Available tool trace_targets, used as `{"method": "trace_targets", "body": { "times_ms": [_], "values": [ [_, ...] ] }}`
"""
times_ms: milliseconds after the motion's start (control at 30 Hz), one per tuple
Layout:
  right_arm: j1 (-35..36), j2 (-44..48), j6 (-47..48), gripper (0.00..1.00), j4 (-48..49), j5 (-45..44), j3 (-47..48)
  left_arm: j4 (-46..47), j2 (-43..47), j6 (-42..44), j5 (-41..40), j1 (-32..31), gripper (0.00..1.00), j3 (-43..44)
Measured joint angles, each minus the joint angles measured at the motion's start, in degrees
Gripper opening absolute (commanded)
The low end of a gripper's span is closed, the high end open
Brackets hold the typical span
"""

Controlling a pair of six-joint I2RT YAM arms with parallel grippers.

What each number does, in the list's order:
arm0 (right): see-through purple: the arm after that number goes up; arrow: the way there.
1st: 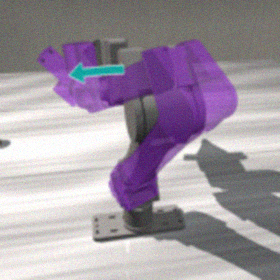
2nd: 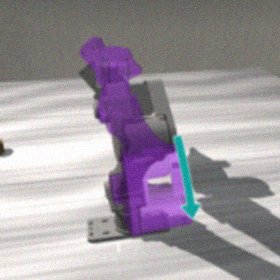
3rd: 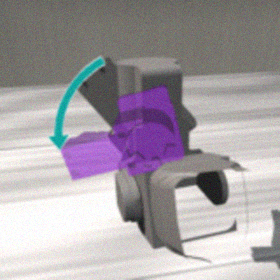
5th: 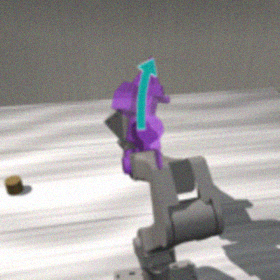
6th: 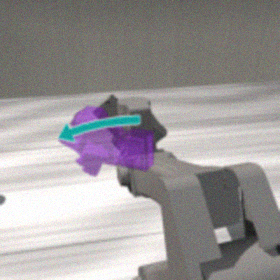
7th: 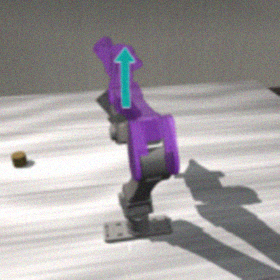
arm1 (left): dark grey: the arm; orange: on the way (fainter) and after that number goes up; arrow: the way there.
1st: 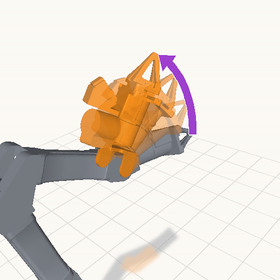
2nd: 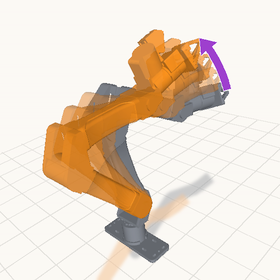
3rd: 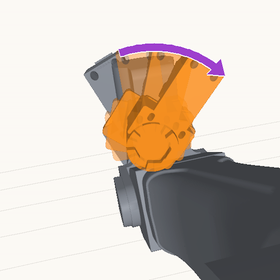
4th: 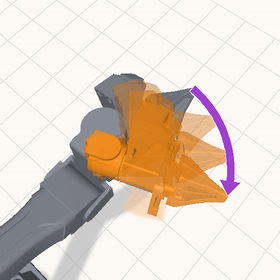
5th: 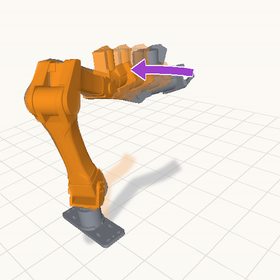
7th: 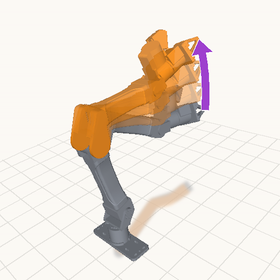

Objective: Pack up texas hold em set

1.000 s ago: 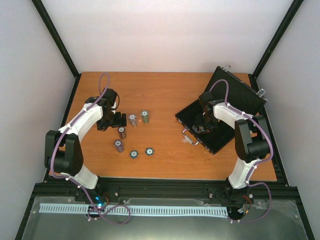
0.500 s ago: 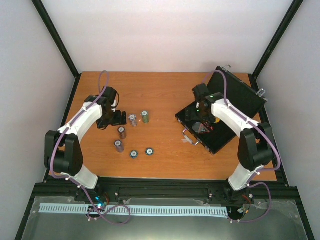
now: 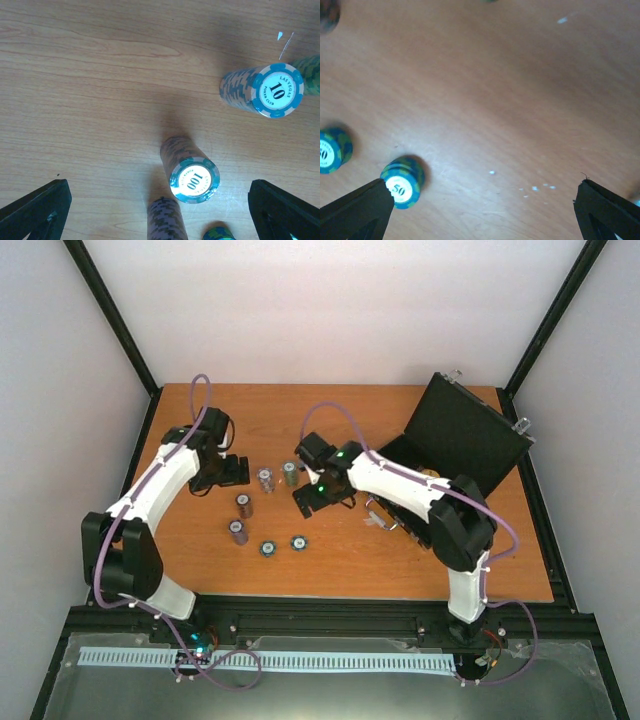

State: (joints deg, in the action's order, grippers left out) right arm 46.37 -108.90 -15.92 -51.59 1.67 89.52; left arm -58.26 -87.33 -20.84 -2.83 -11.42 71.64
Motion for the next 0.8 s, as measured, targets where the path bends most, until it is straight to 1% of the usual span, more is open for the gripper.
{"method": "trace_targets", "body": {
  "times_ms": [100,233,500,800],
  "values": [
    [2.58,-2.27,1.18,1.00,-0.24,2.10,0.35,-0.57,1.09,-0.22,-0.55,0.00,1.00,0.35],
    [4.20,-4.42,2.89,1.00,-0.85,3.50,1.16,-1.62,2.45,-0.46,-0.85,0.00,1.00,0.35],
    [7.65,-5.51,4.17,1.00,-1.73,3.82,2.14,-2.36,4.94,-0.66,-1.62,0.00,1.00,0.00],
    [11.47,-8.09,4.31,0.98,-2.80,4.68,2.14,-2.67,6.45,-1.09,-1.68,0.00,1.00,-1.97]
  ]
}}
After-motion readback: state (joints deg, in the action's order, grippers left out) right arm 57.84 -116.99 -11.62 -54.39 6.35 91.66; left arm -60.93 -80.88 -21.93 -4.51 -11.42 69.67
